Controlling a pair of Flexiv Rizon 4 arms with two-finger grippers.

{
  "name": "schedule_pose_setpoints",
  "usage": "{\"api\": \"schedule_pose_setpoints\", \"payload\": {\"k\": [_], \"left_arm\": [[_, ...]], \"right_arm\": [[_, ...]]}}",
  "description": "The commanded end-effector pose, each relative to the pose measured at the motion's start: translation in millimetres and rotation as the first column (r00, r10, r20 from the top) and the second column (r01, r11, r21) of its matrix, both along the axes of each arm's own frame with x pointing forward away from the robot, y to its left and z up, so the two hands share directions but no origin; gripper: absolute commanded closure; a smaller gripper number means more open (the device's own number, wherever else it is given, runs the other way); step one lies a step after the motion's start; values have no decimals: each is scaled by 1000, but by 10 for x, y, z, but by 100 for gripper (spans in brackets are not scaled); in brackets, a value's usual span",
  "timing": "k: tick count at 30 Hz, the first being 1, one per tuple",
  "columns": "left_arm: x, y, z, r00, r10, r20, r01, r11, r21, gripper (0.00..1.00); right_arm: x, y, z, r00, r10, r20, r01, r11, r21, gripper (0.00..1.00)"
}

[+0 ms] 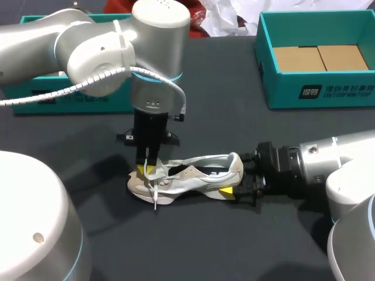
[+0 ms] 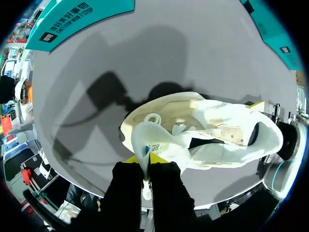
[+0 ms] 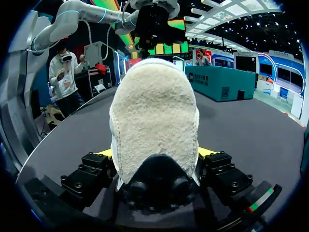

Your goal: Take the shoe out of the shoebox, open the shoe tongue, remove and reinsert the insole, then place the shoe into the shoebox

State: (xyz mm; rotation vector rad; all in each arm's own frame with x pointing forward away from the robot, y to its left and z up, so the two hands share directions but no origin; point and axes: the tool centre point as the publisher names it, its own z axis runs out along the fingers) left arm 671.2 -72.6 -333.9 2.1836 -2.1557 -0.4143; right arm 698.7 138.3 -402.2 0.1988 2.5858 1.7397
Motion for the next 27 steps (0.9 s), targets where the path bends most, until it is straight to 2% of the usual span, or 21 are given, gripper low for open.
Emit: {"api": "schedule_pose_setpoints", "payload": {"k": [1,9,12,16,19,27], "left_arm": [[-5,58,-134,1000,-2,-1,2,1000,12,100],[41,155,-253,999,27,-18,-25,997,79,100],[46,167,-291,999,37,-15,-35,993,109,88],[34,187,-296,999,39,-14,-37,992,119,78],[18,208,-289,999,38,-12,-36,991,130,61],[-6,283,-218,999,37,9,-38,987,156,56]], "right_arm": [[-6,1,-4,1000,-2,0,2,1000,-4,100],[-6,1,-4,1000,-2,0,2,1000,-4,100],[-6,1,-4,1000,-2,0,2,1000,-4,100],[-6,1,-4,1000,-2,0,2,1000,-4,100],[-6,1,-4,1000,-2,0,2,1000,-4,100],[-6,1,-4,1000,-2,0,2,1000,-4,100]]}}
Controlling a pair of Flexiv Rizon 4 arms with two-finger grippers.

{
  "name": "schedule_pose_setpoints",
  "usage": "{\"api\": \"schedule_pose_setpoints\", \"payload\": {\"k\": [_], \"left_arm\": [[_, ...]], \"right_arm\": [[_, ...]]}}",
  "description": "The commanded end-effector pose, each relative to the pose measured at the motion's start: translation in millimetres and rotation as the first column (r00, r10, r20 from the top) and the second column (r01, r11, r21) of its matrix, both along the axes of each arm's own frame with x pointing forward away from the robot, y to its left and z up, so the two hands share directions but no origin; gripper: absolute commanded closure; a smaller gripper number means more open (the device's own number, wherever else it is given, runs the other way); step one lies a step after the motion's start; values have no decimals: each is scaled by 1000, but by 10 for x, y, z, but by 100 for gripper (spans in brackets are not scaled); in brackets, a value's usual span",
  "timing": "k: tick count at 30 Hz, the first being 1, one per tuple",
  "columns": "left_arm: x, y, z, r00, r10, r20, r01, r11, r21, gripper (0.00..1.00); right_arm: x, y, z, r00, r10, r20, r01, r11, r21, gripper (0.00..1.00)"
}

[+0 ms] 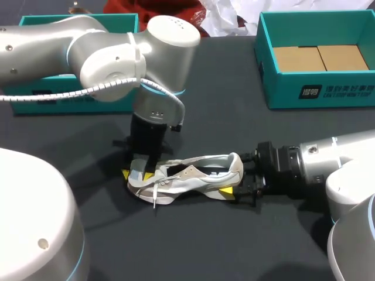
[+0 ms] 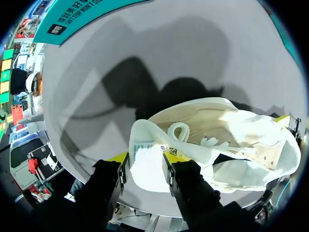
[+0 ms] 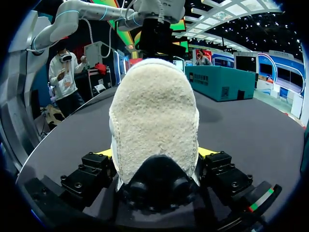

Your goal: Take the shoe out of the shoebox, open the shoe tongue, remove and reinsert the insole, then place the shoe into the shoebox

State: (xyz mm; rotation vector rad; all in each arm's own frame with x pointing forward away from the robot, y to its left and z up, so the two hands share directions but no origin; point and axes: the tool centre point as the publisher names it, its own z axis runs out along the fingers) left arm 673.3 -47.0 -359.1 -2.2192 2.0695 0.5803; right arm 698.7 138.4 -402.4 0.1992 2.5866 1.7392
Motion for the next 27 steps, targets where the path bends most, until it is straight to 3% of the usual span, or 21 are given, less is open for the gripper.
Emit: {"api": "schedule_pose_setpoints", "payload": {"k": [1,12,27], "left_arm": [[-28,35,47,1000,-5,16,5,1000,10,56],[-7,56,245,997,-23,69,21,999,25,50],[47,-181,958,954,-180,242,217,967,-135,53]], "right_arm": [[-5,0,-2,1000,-2,0,2,1000,-3,100],[-5,0,-2,1000,-2,0,2,1000,-3,100],[-5,0,-2,1000,-2,0,2,1000,-3,100]]}}
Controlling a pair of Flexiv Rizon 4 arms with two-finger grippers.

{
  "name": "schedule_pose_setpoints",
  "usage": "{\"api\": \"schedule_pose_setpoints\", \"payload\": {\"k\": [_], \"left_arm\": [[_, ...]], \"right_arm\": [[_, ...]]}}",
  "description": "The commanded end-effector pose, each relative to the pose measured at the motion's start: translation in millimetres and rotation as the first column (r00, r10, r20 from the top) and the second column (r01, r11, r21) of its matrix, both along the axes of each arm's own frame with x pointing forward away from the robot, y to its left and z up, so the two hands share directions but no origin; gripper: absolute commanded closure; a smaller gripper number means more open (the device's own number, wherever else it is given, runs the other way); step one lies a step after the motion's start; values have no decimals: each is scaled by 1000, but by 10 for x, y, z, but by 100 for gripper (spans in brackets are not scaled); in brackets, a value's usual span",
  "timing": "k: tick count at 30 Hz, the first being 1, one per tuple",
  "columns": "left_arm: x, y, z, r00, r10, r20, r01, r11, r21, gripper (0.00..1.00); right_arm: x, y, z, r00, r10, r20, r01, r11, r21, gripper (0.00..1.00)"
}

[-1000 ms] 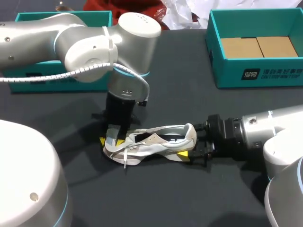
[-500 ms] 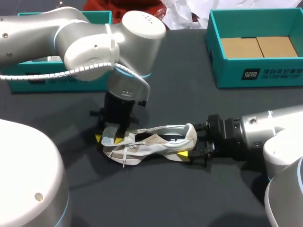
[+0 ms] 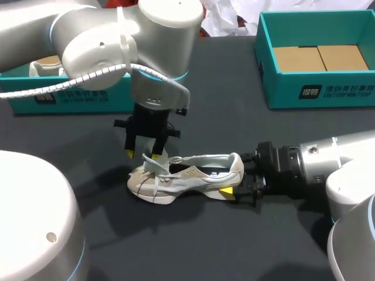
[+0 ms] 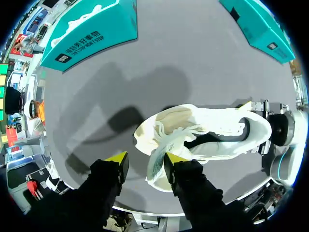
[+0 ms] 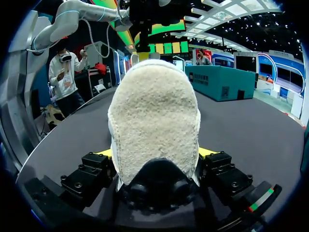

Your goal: Take the shoe out of the shoebox, open the shoe tongue, remove and reinsert the insole, then place the shoe into the shoebox

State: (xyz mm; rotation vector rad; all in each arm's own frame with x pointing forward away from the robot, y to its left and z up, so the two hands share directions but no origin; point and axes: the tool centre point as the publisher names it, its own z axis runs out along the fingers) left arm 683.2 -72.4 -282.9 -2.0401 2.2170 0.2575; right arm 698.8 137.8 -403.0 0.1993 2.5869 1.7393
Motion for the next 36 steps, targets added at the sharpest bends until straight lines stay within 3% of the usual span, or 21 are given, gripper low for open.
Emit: {"api": "schedule_pose_setpoints", "payload": {"k": [1,10,18,23,27,31,32,33,36], "left_arm": [[-46,56,235,997,-54,62,58,996,-62,53],[75,-129,516,979,-168,118,188,964,-186,51],[145,-398,725,920,-360,159,392,866,-310,51],[125,-578,906,807,-562,184,587,723,-364,52],[131,-729,1017,663,-727,179,728,570,-380,61],[118,-862,1062,486,-856,179,843,405,-353,78],[111,-892,1062,430,-885,179,870,354,-343,94],[103,-920,1058,385,-905,180,890,314,-330,100],[88,-1024,1040,280,-945,171,927,220,-302,100]], "right_arm": [[-7,6,5,1000,-2,1,2,1000,-3,100],[-7,6,5,1000,-2,1,2,1000,-3,100],[-7,6,5,1000,-2,1,2,1000,-3,100],[-7,6,5,1000,-2,1,2,1000,-3,100],[-7,6,5,1000,-2,1,2,1000,-3,100],[-7,6,5,1000,-2,1,2,1000,-3,100],[-7,6,5,1000,-2,1,2,1000,-3,100],[-7,6,5,1000,-2,1,2,1000,-3,100],[-7,6,5,1000,-2,1,2,1000,-3,100]]}}
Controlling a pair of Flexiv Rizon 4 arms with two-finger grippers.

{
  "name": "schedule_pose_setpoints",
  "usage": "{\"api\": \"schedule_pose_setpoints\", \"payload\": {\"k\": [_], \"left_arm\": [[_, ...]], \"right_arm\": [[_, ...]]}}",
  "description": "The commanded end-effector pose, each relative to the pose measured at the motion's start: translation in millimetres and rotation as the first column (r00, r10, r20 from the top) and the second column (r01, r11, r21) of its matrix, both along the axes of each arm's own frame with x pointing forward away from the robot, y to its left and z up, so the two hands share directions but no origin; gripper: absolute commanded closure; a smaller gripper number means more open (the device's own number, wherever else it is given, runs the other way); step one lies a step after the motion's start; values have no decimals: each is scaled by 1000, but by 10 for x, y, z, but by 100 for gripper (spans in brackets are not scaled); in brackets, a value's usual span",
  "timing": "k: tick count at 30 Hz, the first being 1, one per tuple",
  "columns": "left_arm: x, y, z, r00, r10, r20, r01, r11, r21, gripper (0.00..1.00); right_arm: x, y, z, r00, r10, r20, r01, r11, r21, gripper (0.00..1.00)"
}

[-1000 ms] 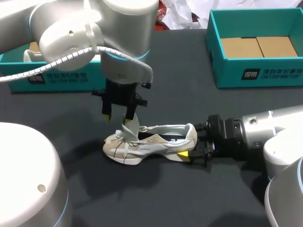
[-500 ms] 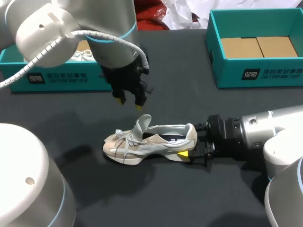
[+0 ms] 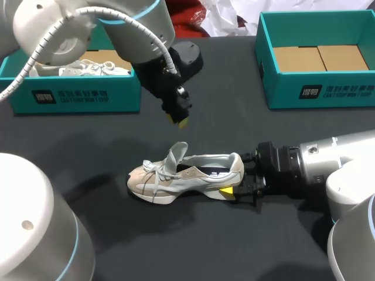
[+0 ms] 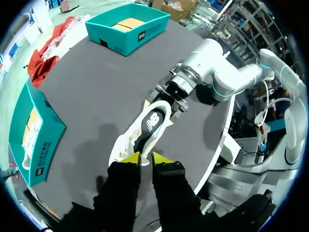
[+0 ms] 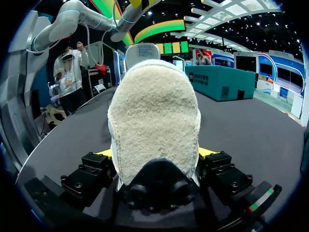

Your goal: Take the shoe out of the shoebox, open the shoe tongue, remove and reinsert the insole, then place the shoe into the shoebox

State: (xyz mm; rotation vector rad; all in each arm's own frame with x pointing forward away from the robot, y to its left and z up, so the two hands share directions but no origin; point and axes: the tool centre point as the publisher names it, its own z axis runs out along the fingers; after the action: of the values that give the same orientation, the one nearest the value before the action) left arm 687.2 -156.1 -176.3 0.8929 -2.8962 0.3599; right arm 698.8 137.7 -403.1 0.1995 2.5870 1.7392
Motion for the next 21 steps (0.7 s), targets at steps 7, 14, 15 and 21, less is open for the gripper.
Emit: {"api": "schedule_pose_setpoints", "payload": {"k": [7,14,15,21], "left_arm": [[50,-331,-59,835,-550,6,545,828,132,100],[50,-331,-59,835,-550,6,545,828,132,100],[50,-331,-59,835,-550,6,545,828,132,100],[-130,-407,-252,759,-645,95,621,759,194,100]], "right_arm": [[-7,7,6,1000,-2,1,2,1000,-3,100],[-7,7,6,1000,-2,1,2,1000,-3,100],[-7,7,6,1000,-2,1,2,1000,-3,100],[-7,7,6,1000,-2,1,2,1000,-3,100]]}}
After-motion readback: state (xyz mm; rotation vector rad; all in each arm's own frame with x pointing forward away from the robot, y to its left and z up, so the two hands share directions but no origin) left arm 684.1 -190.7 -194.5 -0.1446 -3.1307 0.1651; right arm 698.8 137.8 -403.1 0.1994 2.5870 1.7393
